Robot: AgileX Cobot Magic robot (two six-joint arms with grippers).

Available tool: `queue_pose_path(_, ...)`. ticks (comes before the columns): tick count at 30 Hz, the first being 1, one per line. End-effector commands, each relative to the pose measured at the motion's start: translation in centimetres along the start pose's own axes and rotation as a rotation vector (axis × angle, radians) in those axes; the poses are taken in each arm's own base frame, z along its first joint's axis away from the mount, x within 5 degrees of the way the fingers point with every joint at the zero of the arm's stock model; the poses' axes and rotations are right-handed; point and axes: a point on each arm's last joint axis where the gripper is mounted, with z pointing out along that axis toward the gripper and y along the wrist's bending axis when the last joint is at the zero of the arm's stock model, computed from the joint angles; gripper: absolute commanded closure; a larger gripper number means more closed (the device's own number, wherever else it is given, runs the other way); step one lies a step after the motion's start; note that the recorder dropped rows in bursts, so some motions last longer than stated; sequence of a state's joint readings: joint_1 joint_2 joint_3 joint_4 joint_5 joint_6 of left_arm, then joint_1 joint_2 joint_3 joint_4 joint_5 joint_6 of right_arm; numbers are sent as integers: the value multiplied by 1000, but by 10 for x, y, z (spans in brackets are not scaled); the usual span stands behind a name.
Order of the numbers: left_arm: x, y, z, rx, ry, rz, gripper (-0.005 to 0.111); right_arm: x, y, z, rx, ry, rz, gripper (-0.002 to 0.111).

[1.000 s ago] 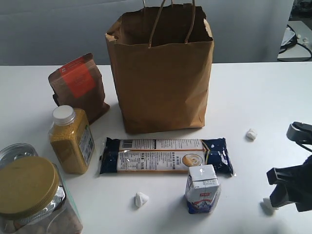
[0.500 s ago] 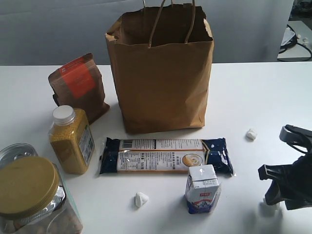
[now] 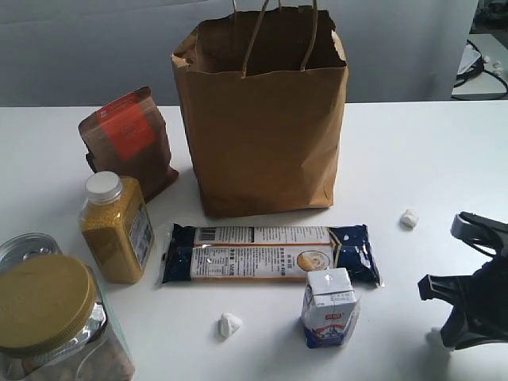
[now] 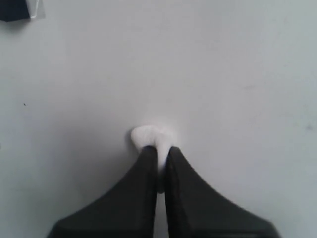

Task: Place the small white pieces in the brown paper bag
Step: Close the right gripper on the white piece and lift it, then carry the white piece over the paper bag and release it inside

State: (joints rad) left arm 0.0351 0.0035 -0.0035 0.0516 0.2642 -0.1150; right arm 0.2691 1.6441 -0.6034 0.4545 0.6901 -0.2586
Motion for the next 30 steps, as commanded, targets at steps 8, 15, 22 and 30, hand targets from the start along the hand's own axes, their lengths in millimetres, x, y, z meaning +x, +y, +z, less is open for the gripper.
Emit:
queue_pose_path(8,1,0,0,8,-2,-12,107,6,26,-32,-195,-116,-125,108)
queue_pose_path(15,1,0,0,8,-2,-12,107,20,57,-101,-397,-537,-246,108)
queue_pose_path(22,1,0,0,8,-2,-12,107,38,69,-177,-567,-1115,-169,108)
queue_pose_path(30,1,0,0,8,-2,-12,107,19,100,-237,-701,-1253,-411,108)
